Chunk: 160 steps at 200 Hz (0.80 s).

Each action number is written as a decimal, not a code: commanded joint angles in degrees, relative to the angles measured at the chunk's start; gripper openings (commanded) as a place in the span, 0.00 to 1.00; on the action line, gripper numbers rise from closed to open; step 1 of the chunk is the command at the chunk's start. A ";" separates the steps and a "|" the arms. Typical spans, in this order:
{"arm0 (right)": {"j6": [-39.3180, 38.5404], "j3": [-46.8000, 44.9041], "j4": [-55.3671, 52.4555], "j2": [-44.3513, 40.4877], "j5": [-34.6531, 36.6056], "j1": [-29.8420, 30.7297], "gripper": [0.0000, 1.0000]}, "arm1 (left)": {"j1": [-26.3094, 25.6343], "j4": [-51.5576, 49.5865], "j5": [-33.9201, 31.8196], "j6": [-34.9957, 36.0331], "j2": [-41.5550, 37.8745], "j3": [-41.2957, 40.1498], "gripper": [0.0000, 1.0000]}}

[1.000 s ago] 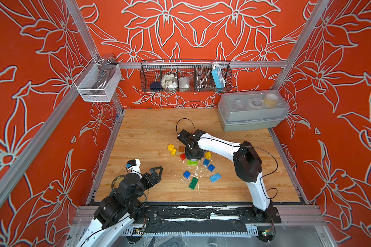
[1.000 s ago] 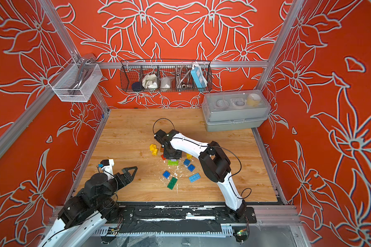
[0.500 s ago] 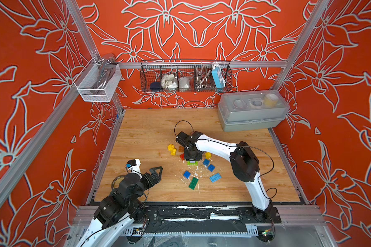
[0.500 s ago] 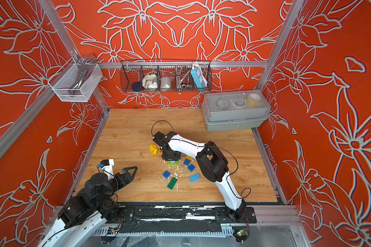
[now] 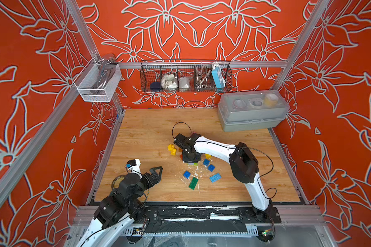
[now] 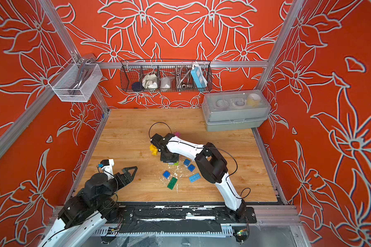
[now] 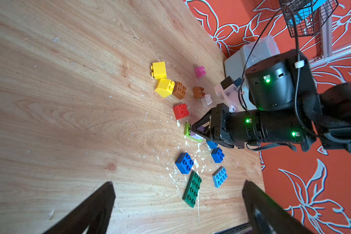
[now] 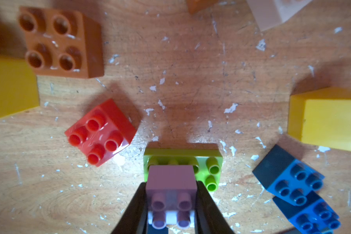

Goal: Assemble the number 1 with lego
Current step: Assemble the lego brick with the lego brick.

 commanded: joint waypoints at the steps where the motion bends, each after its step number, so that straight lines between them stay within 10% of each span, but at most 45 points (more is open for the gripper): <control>1: 0.50 -1.43 -0.84 0.55 2.01 -0.07 0.15 | 0.22 0.97 -0.66 0.16 0.00 -0.66 0.98; 160: -1.70 -3.63 -0.65 -0.95 3.00 -1.24 0.15 | 0.22 1.15 -0.75 0.08 0.03 -0.75 0.98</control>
